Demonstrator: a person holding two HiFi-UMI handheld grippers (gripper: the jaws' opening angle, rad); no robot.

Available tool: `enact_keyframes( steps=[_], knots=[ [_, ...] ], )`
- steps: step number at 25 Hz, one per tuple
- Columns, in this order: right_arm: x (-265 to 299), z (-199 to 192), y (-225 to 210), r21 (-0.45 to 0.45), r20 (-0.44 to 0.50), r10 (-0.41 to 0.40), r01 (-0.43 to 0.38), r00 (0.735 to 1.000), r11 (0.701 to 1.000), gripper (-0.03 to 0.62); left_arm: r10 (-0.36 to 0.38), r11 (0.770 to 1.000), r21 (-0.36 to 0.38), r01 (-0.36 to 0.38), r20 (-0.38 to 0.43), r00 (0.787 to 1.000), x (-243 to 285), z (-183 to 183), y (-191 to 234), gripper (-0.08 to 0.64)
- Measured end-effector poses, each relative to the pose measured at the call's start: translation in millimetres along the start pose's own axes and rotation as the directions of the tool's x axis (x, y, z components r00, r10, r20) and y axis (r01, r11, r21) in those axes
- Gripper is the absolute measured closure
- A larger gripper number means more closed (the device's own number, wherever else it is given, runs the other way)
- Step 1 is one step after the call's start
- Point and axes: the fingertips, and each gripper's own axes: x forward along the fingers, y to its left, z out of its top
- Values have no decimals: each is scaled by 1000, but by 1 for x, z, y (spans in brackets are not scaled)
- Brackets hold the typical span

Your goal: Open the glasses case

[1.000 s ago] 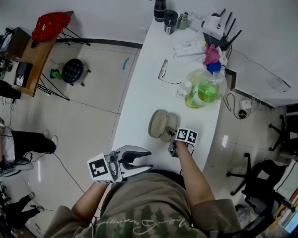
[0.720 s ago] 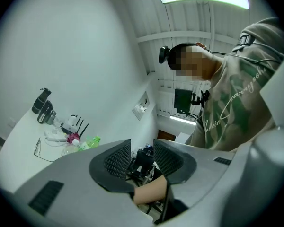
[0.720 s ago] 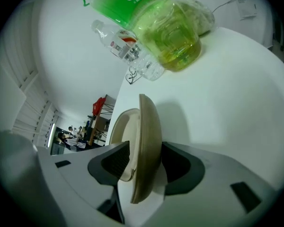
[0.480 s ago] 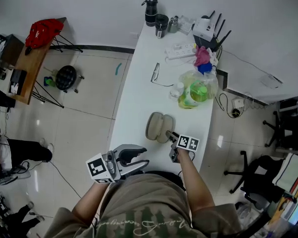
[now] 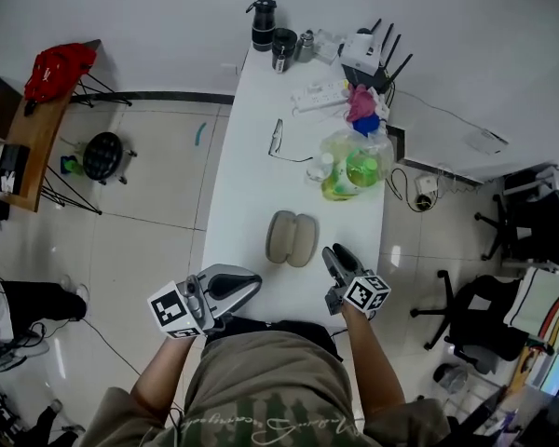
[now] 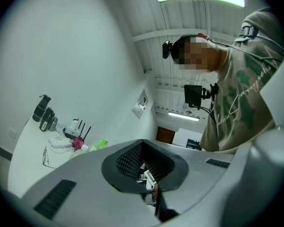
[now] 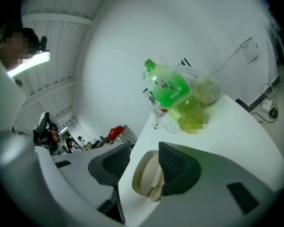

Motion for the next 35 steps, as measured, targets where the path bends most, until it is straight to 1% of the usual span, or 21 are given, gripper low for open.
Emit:
enact_keyframes(
  steps=[2,5,7,9,10,11,12,13,14,15,16,18,19,21,23,25,27,29,32,35],
  knots=[
    [-7,14,29,-82,53,19,-14,998,997,402,-10,1000,-21,10,3,1000,-7,-3,6,554],
    [-13,26,73,-212,74,57,-40,996,977,403,-34,997,-64,35,4,999,-10,-14,12,554],
    [-18,31,103,-270,88,99,-72,991,960,403,-61,994,-94,60,-5,998,-9,-24,12,554],
    [-20,37,128,-300,118,133,-92,984,949,403,-78,992,-100,75,-20,997,-7,-28,12,554],
    [-22,41,136,-292,141,144,-98,979,951,404,-77,993,-93,75,-24,997,-6,-28,13,554],
    [-26,46,141,-257,174,156,-108,972,960,405,-72,994,-83,70,-24,997,-4,-27,14,554],
    [-31,53,146,-202,216,171,-128,961,971,405,-65,995,-75,63,-20,998,-4,-26,15,554],
    [-37,60,152,-148,262,189,-155,946,977,425,-56,996,-72,55,-13,998,-5,-25,16,554],
    [-43,66,159,-117,301,205,-178,931,977,470,-48,996,-72,47,-8,999,-8,-23,17,554],
    [-46,70,168,-118,323,218,-189,921,975,486,-41,996,-74,41,-5,999,-13,-22,19,554],
    [-49,71,177,-143,329,229,-191,916,971,491,-34,997,-76,34,-5,999,-19,-21,19,554],
    [-53,73,190,-203,316,253,-195,915,959,567,-17,997,-72,16,-3,1000,-27,-21,20,554],
    [-55,74,194,-218,310,266,-205,913,954,581,-8,998,-68,8,-1,1000,-29,-22,20,554],
    [-57,73,197,-228,306,286,-222,908,948,581,5,998,-55,-5,1,1000,-33,-21,20,554],
    [-56,68,199,-220,305,294,-234,906,947,581,27,999,-26,-27,4,1000,-43,-16,17,554],
    [-57,65,202,-182,314,315,-269,896,946,581,73,997,1,-73,20,997,-57,-8,14,554],
    [-61,62,205,-168,316,348,-310,883,936,581,118,993,7,-118,43,992,-69,-4,9,554],
    [-67,59,211,-199,296,378,-330,877,923,581,145,989,12,-146,46,988,-78,-5,-1,554],
    [-80,55,222,-252,263,413,-351,872,902,581,181,982,47,-183,36,983,-83,-10,-23,554],
    [-96,44,230,-318,213,421,-345,882,883,581,223,972,63,-227,63,973,-79,-19,-48,554]
  ],
)
